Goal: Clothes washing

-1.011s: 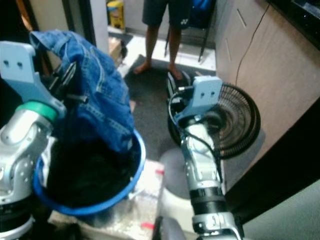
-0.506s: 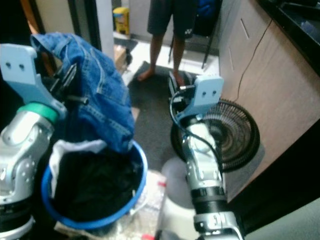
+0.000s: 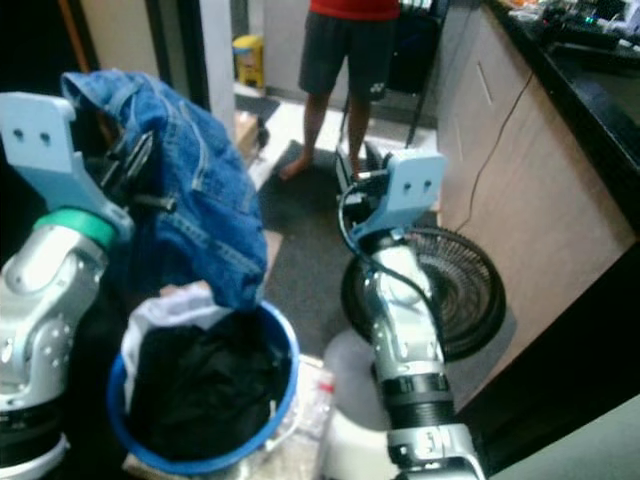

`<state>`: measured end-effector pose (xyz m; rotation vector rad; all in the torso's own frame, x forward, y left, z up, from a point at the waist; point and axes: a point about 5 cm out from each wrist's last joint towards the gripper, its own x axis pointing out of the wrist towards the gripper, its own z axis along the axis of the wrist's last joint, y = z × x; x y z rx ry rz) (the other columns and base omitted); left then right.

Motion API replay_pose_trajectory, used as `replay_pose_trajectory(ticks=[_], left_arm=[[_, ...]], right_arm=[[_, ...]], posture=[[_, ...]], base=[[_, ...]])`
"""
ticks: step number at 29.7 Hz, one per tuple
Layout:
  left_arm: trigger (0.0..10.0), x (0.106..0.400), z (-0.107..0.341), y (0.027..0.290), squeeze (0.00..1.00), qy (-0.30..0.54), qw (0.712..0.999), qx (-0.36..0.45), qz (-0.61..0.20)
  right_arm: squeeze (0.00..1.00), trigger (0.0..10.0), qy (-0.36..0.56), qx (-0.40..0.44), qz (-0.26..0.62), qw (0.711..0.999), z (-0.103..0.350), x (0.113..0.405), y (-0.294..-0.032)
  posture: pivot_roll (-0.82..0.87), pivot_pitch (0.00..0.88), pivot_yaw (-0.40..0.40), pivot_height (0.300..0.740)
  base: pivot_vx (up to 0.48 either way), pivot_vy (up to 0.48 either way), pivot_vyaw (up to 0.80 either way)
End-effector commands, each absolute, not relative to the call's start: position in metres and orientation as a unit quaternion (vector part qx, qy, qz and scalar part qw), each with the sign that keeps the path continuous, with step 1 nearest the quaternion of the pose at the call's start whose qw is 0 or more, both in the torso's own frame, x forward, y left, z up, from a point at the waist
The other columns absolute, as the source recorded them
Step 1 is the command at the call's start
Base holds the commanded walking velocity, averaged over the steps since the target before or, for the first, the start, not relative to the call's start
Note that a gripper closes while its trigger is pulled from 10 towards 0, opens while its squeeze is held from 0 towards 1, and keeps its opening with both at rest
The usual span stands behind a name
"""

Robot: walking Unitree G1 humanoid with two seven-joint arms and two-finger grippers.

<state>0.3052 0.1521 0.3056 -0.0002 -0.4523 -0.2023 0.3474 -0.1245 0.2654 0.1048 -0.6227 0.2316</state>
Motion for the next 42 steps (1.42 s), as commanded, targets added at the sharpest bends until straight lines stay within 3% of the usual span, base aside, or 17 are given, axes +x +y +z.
replay_pose_trajectory(ticks=[1,15,42], left_arm=[[10.0,0.3013,0.3115,0.151,0.0,-0.248,0.963,0.003,-0.104],[10.0,0.3005,0.3109,0.1491,0.0,-0.246,0.964,0.0,-0.104],[10.0,0.3022,0.3017,0.1506,0.0,-0.224,0.969,-0.002,-0.103]], right_arm=[[0.0,10.0,-0.307,0.058,0.108,0.944,0.2652,0.3459,-0.1275],[0.0,10.0,-0.302,0.068,0.102,0.945,0.2648,0.3464,-0.1287],[0.0,10.0,-0.297,0.077,0.095,0.947,0.2623,0.3445,-0.1293]], posture=[[0.08,0.013,-0.05,0.708],[0.08,0.02,-0.05,0.74],[0.08,0.039,-0.04,0.74]], base=[[0.0,0.0,0.0],[0.0,0.0,0.0],[0.0,0.0,-0.77]])
